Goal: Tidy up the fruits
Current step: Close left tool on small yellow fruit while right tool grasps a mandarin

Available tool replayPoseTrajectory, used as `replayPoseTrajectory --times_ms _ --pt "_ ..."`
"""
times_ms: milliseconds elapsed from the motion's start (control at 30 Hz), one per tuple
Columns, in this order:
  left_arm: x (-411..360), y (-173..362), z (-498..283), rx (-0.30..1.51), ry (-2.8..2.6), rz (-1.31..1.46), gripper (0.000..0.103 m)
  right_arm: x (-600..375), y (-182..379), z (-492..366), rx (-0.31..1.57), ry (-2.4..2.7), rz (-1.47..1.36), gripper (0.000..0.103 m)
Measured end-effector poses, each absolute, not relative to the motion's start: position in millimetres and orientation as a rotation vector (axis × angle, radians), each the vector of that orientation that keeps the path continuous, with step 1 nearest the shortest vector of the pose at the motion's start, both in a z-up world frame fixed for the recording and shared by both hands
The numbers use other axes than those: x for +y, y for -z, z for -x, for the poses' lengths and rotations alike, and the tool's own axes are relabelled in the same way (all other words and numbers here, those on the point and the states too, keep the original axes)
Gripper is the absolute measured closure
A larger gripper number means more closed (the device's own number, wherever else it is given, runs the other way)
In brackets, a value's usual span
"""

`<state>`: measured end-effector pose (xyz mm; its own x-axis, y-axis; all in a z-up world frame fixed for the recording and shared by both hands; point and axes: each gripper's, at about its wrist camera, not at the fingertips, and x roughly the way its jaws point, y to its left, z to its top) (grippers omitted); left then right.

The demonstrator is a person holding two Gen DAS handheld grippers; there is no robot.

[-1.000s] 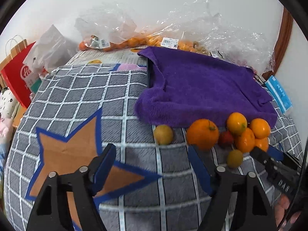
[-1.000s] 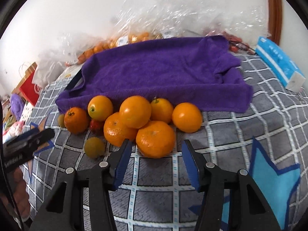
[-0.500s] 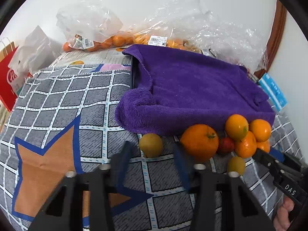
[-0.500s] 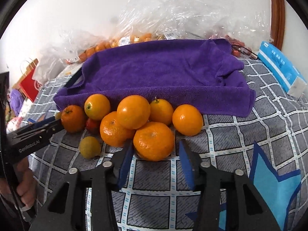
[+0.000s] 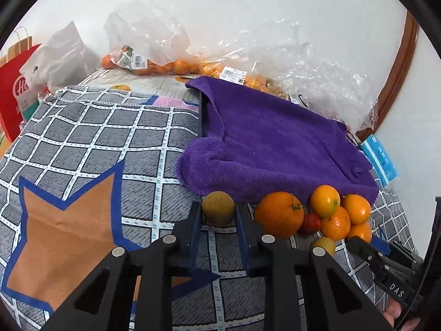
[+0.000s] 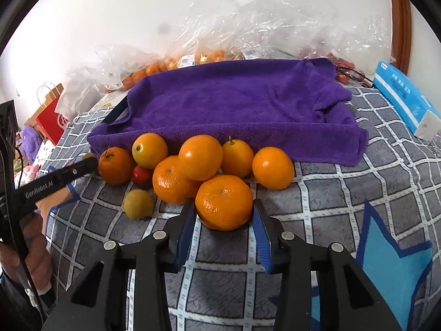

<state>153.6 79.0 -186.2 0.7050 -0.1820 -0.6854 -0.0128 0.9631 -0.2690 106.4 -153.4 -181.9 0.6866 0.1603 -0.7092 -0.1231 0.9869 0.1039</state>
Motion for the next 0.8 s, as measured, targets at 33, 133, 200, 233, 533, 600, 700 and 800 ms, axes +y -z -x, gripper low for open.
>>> replayPoseTrajectory --times_ms 33,133,200,233,533,600,700,800 --pt "79.5 186.4 -153.2 0.784 0.096 0.267 0.079 -153.5 182.3 -104.8 0.801 -0.151 -0.046 0.062" --pt "78.4 185.9 -150.8 0.781 0.098 0.263 0.079 -155.0 183.2 -95.4 0.805 -0.135 -0.035 0.062" --pt "76.1 185.4 -148.2 0.780 0.106 0.254 0.079 -157.1 184.1 -90.9 0.804 -0.128 -0.034 0.062" --pt "74.8 185.8 -147.7 0.784 0.111 0.249 0.079 -157.7 184.4 -90.4 0.806 -0.125 -0.038 0.062" --pt "73.1 188.3 -145.7 0.806 0.130 0.251 0.079 -158.5 185.0 -97.2 0.808 -0.089 -0.059 0.061" --pt "73.9 188.7 -145.7 0.810 0.129 0.258 0.079 -157.9 184.9 -96.9 0.807 -0.084 -0.055 0.062" --pt "73.7 188.3 -144.3 0.809 0.129 0.257 0.079 -157.0 184.7 -96.7 0.807 -0.072 -0.046 0.062" --pt "73.6 188.8 -144.4 0.814 0.141 0.265 0.080 -155.7 184.7 -96.8 0.807 -0.062 -0.035 0.062"
